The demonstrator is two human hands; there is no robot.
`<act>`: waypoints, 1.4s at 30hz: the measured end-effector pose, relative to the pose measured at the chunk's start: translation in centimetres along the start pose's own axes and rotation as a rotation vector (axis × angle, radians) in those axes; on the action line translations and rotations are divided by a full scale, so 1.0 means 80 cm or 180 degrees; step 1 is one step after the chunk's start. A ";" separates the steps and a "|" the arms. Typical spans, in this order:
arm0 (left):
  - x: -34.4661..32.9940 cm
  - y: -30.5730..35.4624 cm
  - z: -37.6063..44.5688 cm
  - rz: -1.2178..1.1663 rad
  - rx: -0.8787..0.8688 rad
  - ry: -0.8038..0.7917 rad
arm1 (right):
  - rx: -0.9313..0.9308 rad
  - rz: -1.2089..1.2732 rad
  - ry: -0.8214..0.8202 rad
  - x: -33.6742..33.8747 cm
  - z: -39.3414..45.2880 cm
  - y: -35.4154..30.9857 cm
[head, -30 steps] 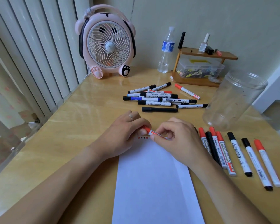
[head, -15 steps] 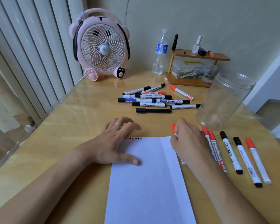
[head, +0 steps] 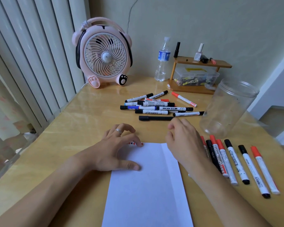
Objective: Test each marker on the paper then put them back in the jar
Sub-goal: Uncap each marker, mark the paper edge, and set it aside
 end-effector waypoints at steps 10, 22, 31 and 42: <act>0.040 -0.027 0.009 -0.0082 0.0219 0.1039 | 0.0773 -0.0318 -0.0233 -0.097 0.063 -0.042; 0.042 -0.020 0.009 -0.0387 0.0407 0.1360 | 0.1613 -0.0001 0.0231 -0.036 -0.020 -0.107; 0.016 0.009 0.010 -0.0851 0.0126 0.0651 | 0.1821 0.0211 0.0222 -0.018 -0.051 -0.095; 0.023 0.022 0.014 -0.0546 -0.0199 0.1008 | 0.1645 -0.0003 0.0409 -0.011 -0.046 -0.095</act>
Point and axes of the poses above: each hand's wrist, its own z-axis towards the middle knuckle, its own x-axis out of the back of the hand, y = z × x, the point moved 10 cm from there along z, towards the middle knuckle, and after that the axes turned 11 degrees about y, right-handed, at the moved point
